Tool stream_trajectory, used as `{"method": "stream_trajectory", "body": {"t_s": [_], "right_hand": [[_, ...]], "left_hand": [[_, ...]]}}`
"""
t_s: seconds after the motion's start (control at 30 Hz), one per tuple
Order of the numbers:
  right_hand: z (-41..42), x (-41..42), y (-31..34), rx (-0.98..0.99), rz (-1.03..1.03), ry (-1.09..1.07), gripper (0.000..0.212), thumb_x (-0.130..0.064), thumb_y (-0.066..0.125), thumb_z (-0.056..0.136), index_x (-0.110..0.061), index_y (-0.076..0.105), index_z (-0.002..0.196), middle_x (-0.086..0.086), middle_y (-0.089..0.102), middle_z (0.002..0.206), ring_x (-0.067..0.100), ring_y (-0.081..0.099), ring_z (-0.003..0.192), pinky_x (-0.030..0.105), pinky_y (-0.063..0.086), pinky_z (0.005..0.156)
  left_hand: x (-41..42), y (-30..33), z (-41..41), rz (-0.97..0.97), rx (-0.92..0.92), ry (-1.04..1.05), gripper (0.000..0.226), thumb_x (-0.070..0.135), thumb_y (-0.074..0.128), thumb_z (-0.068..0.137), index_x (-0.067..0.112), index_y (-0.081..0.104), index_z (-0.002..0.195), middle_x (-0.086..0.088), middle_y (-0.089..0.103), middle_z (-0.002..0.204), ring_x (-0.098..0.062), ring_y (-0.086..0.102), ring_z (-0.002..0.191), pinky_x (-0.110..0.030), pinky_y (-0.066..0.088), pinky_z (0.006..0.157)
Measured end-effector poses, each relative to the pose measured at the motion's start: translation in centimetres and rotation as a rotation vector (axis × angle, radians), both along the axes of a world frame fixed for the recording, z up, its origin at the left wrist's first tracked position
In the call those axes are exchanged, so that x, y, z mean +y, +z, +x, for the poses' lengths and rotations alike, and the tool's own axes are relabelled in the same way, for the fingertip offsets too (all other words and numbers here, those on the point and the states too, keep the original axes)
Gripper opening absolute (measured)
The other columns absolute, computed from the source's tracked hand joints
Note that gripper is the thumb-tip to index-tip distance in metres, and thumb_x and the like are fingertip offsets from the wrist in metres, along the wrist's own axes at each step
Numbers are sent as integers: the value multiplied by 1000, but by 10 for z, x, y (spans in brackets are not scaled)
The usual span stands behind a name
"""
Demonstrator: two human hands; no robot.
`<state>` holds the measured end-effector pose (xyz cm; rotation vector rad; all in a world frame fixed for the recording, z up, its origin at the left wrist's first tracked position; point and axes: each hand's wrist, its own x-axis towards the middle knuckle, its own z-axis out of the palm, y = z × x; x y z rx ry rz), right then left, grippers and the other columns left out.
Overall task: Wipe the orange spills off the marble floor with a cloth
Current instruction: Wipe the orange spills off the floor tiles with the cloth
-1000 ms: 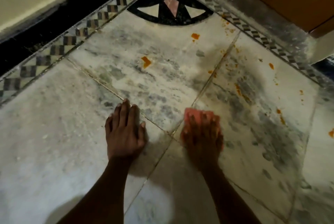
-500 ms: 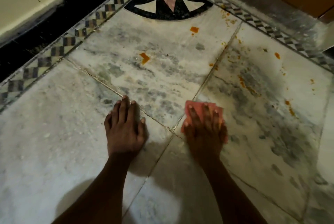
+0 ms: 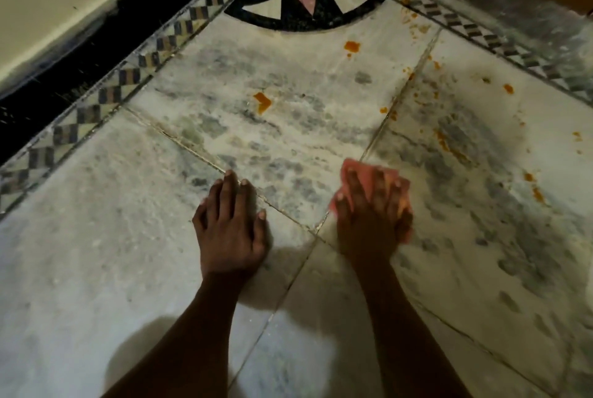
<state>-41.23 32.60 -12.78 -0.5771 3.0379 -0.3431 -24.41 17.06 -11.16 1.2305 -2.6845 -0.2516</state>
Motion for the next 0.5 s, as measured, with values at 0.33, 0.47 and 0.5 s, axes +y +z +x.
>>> {"method": "stream_trajectory", "body": {"t_s": [0.33, 0.47, 0.5], "right_hand": [[30, -22, 4, 12, 17, 455, 58, -61, 39, 102, -56, 29, 158, -8, 18, 175, 27, 13, 163, 62, 12, 126], [-3, -5, 5, -15, 31, 199, 58, -64, 32, 100, -57, 29, 158, -5, 21, 175, 30, 16, 162, 63, 17, 124], [-11, -25, 7, -31, -2, 70, 60, -65, 31, 99, -56, 28, 158, -4, 19, 175, 33, 11, 162, 66, 13, 124]], "left_hand": [[-1, 0, 2, 16, -11, 2, 65, 50, 45, 98, 19, 47, 155, -7, 30, 172, -31, 31, 156, -51, 29, 117], [-2, -3, 2, 12, -4, -4, 64, 50, 44, 100, 19, 46, 156, -8, 30, 172, -30, 30, 157, -50, 27, 118], [-1, -3, 2, 18, -8, -3, 64, 50, 44, 100, 19, 46, 156, -7, 29, 172, -30, 30, 157, -50, 26, 118]]}}
